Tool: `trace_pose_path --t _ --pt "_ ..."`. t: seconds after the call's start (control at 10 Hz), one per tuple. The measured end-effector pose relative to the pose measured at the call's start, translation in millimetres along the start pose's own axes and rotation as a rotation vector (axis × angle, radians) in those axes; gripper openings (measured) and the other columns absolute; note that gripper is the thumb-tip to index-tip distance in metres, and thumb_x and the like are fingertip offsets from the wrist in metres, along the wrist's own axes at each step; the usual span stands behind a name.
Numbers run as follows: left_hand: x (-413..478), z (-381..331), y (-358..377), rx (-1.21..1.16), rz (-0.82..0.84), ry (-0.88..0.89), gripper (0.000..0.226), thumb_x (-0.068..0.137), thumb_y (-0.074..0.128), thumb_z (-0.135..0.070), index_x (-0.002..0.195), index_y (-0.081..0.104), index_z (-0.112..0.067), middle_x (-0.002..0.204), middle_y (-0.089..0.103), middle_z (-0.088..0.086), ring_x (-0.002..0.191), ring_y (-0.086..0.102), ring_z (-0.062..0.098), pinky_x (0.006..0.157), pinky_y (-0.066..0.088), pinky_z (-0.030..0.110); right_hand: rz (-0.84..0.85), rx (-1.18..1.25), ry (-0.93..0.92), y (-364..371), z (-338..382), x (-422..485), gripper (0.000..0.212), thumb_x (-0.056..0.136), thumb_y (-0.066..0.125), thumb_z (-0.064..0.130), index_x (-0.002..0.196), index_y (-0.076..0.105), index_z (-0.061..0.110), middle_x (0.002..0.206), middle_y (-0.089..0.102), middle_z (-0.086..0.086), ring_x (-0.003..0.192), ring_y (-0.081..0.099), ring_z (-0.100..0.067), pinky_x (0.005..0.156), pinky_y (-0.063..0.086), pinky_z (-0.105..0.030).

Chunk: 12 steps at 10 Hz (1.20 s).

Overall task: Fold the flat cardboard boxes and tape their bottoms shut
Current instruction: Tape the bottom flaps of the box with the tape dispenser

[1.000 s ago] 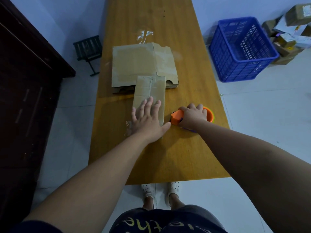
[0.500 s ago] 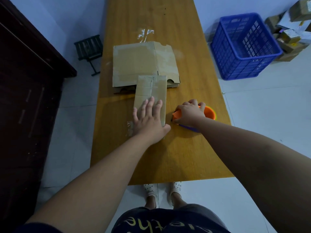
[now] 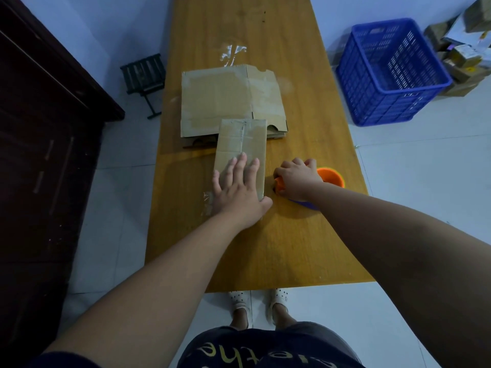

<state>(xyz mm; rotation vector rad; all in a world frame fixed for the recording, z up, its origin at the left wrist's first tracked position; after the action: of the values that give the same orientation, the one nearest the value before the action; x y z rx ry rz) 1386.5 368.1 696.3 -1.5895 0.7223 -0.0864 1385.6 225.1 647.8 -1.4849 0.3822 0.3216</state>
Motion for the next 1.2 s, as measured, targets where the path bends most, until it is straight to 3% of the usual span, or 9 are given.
trace_pose_path --t 0.4,0.6,0.7,0.8,0.9,1.2 --pt "0 0 0 0.008 -0.006 0.002 0.084 0.091 0.042 -0.050 0.151 -0.012 -0.028 0.158 -0.023 -0.001 0.144 -0.023 0.019 0.115 -0.013 0.049 -0.067 -0.387 -0.258 -4 20 -3 0.035 0.098 0.043 0.033 0.127 0.054 0.016 0.121 0.061 -0.003 0.124 0.046 -0.024 0.112 0.017 -0.048" --pt "1 0 1 0.011 -0.002 -0.004 0.085 0.091 0.043 -0.050 0.151 -0.013 -0.028 0.158 -0.024 -0.001 0.144 -0.024 0.019 0.114 -0.013 0.049 -0.063 -0.405 -0.237 -8 21 -1 0.038 0.098 0.042 0.036 0.129 0.054 0.019 0.122 0.060 -0.004 0.126 0.044 -0.025 0.113 0.013 -0.050" --pt "1 0 1 0.011 -0.005 -0.007 0.085 0.090 0.043 -0.050 0.151 -0.013 -0.028 0.158 -0.024 -0.001 0.144 -0.023 0.019 0.115 -0.013 0.049 -0.035 -0.314 -0.170 -10 15 -2 0.046 0.095 0.048 0.044 0.137 0.049 0.023 0.129 0.054 -0.005 0.128 0.041 -0.026 0.112 0.015 -0.052" --pt "0 -1 0 0.008 -0.011 -0.008 0.085 0.090 0.043 -0.049 0.151 -0.013 -0.029 0.158 -0.024 -0.001 0.144 -0.023 0.019 0.115 -0.013 0.049 -0.038 -0.316 -0.196 -9 12 -8 0.064 0.094 0.049 0.052 0.149 0.026 0.030 0.139 0.047 -0.009 0.132 0.038 -0.029 0.110 0.021 -0.051" --pt "-1 -1 0 0.009 -0.018 -0.009 0.085 0.091 0.043 -0.050 0.151 -0.013 -0.028 0.158 -0.024 -0.001 0.144 -0.023 0.020 0.115 -0.012 0.050 -0.079 -0.398 -0.212 -6 8 -11 0.070 0.094 0.048 0.050 0.151 0.015 0.027 0.142 0.044 -0.009 0.134 0.037 -0.030 0.110 0.022 -0.051" --pt "-1 -1 -1 0.001 -0.012 0.001 0.086 0.090 0.044 -0.051 0.151 -0.012 -0.028 0.158 -0.023 -0.001 0.144 -0.023 0.020 0.114 -0.013 0.049 -0.148 -0.500 -0.189 -16 12 -16 0.071 0.097 0.043 0.048 0.152 0.009 0.020 0.140 0.048 -0.009 0.137 0.033 -0.030 0.114 0.014 -0.051"
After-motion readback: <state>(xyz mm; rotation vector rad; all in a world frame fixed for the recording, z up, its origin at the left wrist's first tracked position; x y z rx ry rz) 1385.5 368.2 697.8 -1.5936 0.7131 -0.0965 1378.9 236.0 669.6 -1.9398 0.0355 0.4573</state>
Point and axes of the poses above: each hand's wrist, its own x-axis towards the middle knuckle, its own y-axis out of the palm, z = x × y, the point moved 6 cm from there along x, towards the middle knuckle
